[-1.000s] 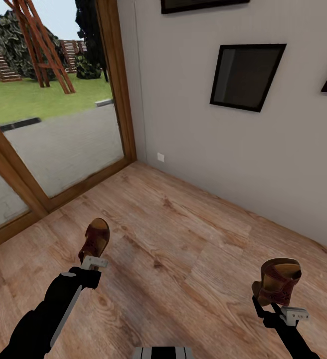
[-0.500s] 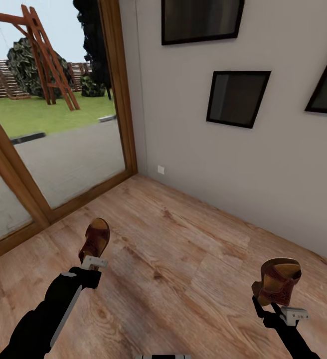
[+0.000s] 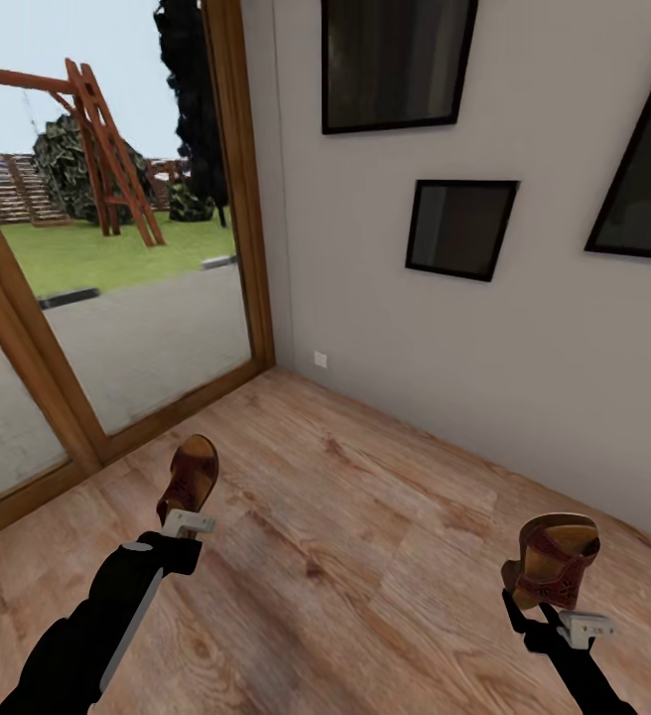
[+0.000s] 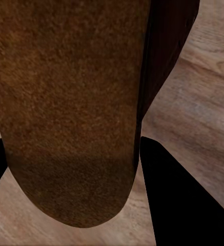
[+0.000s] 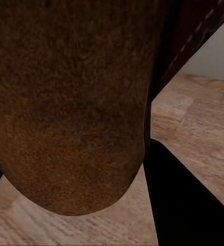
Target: Pick up the two gym shoes and the two sandals from the corridor floor and place them onto the hallstand (shoe rack) in the corridor, making sure they are on the rack and not on the floor. Arrange them so the two gym shoes are next to each other and the two sandals are next to each other.
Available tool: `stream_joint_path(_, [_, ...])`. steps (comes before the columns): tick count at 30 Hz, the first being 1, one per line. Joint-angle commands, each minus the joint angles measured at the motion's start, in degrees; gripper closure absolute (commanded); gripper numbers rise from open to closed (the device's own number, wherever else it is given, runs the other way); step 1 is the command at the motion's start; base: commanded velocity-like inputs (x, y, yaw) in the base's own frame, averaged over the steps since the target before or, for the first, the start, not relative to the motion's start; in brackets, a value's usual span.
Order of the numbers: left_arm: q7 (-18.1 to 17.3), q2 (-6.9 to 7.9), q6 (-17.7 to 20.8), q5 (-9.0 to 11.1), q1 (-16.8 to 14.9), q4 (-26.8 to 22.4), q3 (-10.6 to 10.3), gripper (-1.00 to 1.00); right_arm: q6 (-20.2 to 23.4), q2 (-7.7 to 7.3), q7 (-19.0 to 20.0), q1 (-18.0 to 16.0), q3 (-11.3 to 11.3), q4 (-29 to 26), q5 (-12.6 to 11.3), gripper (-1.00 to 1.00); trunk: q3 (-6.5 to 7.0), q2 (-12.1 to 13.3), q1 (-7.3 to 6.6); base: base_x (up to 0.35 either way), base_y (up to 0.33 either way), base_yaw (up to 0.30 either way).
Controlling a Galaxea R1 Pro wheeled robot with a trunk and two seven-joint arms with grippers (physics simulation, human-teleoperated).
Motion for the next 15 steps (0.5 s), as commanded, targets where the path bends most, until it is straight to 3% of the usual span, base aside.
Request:
stream_joint_path(1, [-0.2,-0.01,0.0,-0.1,0.0,0.0,0.0,1.0,0.0,0.0,0.0,0.0,0.0,0.0,0.0,1.0,0.23,0.0,-0.02,0.0,0.0,0.0])
stream_joint_path(15, [-0.2,-0.08,0.0,-0.1,0.0,0.0,0.0,1.0,0.0,0.0,0.0,0.0,0.0,0.0,0.0,1.0,3.25,0.2,-0.38,0.0,0.0,0.0])
